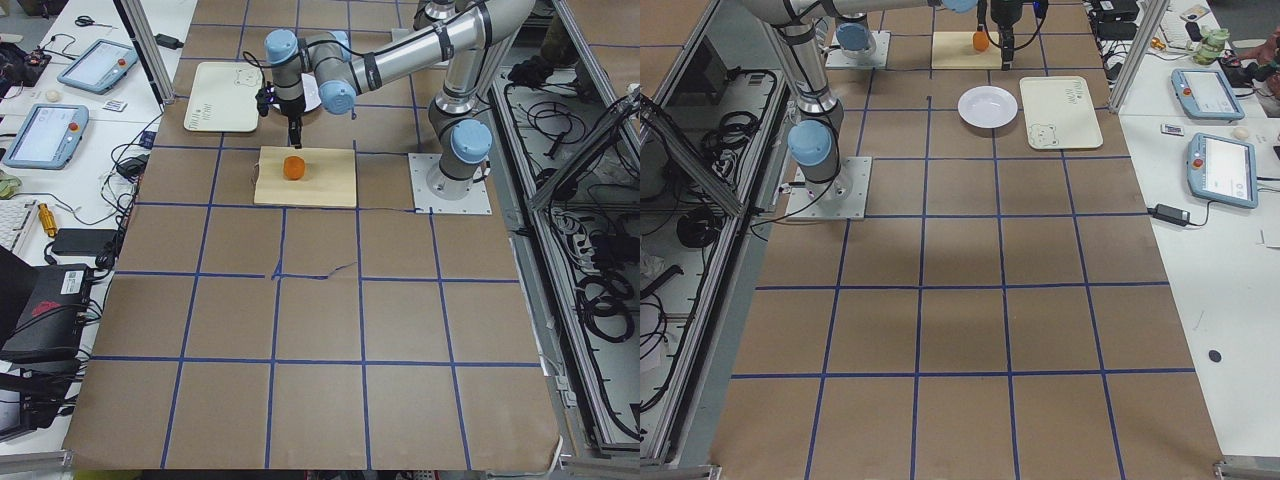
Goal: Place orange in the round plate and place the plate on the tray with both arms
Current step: 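Close the left gripper on the orange and lift it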
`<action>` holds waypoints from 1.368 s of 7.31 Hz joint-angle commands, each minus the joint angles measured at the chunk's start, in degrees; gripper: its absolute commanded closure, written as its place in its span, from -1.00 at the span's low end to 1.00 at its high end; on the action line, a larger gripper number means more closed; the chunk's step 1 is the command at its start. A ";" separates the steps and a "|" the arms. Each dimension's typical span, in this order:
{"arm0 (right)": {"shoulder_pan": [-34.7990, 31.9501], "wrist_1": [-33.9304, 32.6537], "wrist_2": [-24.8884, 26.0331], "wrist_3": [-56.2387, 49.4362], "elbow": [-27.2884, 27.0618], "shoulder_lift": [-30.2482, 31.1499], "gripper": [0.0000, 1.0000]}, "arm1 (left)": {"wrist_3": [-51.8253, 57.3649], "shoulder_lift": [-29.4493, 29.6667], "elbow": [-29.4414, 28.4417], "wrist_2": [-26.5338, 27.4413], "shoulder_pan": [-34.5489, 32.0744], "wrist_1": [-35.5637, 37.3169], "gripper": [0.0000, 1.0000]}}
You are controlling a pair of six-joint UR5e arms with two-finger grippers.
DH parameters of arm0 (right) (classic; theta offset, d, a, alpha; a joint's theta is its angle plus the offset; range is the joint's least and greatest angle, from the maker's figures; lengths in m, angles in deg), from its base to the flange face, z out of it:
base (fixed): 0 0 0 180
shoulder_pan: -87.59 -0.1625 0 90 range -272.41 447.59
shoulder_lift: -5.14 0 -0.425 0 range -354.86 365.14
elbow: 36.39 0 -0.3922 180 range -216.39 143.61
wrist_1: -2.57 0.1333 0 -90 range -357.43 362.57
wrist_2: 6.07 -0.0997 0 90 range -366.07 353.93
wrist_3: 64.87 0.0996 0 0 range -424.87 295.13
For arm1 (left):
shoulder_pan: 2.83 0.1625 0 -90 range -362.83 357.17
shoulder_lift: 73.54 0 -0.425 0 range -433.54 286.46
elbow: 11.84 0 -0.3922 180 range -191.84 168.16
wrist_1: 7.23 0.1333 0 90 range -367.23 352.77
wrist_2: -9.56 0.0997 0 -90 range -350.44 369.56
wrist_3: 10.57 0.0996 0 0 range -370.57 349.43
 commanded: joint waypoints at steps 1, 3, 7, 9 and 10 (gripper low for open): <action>-0.01 0.01 -0.09 0.00 -0.02 0.00 -1.00 | 3.53 3.65 2.89 0.39 0.14 8.13 -1.00; -0.01 -0.08 -0.09 0.00 -0.02 0.00 -1.00 | 5.99 5.42 2.98 0.40 0.22 10.62 -0.65; -0.01 -0.08 -0.09 0.00 -0.02 -0.09 -1.00 | 4.61 4.19 -0.69 0.40 -1.69 8.44 1.00; -0.01 -0.08 -0.09 -0.09 -0.02 -0.09 -1.00 | -9.13 5.67 -4.39 -0.75 -10.09 6.93 1.00; -0.01 0.01 -0.09 -0.09 -0.02 -0.09 -1.00 | -18.34 6.20 -6.32 -1.36 -15.28 6.75 1.00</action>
